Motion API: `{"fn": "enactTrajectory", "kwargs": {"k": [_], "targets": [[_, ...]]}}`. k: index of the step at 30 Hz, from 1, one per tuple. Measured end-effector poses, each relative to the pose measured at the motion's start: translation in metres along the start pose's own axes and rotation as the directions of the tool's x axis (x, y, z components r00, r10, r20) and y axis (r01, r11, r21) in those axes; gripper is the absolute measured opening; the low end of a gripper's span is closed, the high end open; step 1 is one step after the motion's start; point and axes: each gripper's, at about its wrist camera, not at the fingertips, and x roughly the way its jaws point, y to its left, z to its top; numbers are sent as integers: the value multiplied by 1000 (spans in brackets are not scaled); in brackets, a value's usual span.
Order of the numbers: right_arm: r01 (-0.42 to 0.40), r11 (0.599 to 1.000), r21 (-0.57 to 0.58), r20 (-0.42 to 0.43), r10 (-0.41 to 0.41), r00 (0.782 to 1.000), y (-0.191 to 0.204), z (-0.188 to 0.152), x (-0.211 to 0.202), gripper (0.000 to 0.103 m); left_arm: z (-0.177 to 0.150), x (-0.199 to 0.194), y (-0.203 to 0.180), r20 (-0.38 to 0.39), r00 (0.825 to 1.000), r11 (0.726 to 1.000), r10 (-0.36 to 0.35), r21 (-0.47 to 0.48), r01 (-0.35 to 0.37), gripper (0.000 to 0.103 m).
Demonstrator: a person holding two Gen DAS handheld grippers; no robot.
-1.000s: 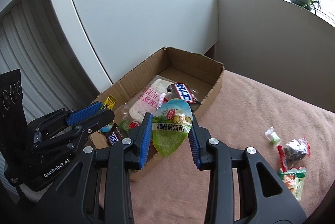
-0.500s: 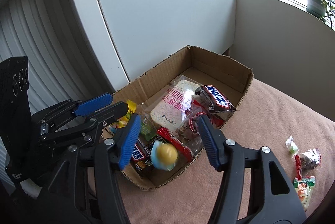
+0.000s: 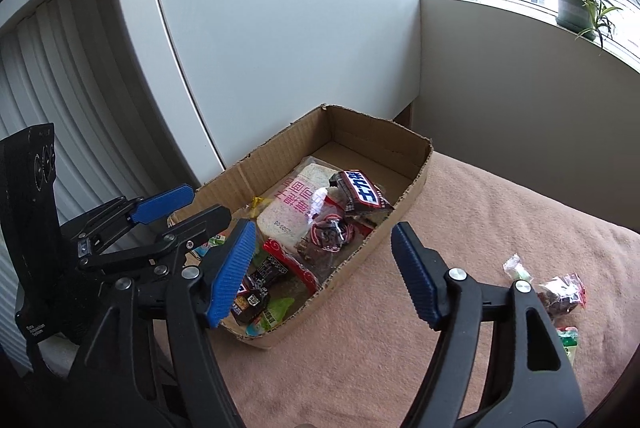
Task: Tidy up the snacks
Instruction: 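Carry the yellow candy and green egg pack into the box and open both grippers, then move the left gripper to the pink candy while the right approaches the red-green meat bag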
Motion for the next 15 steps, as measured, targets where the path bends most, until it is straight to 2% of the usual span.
{"fn": "enactTrajectory", "kwargs": {"k": [8,15], "targets": [[58,997,45,18,-59,998,-35,-10,-27,73,3,-2,-22,3,999,999,-32,13,32,52],[128,986,111,14,-130,991,-87,-23,-56,73,5,-3,-51,7,997,996,-80,29,80,52]]}}
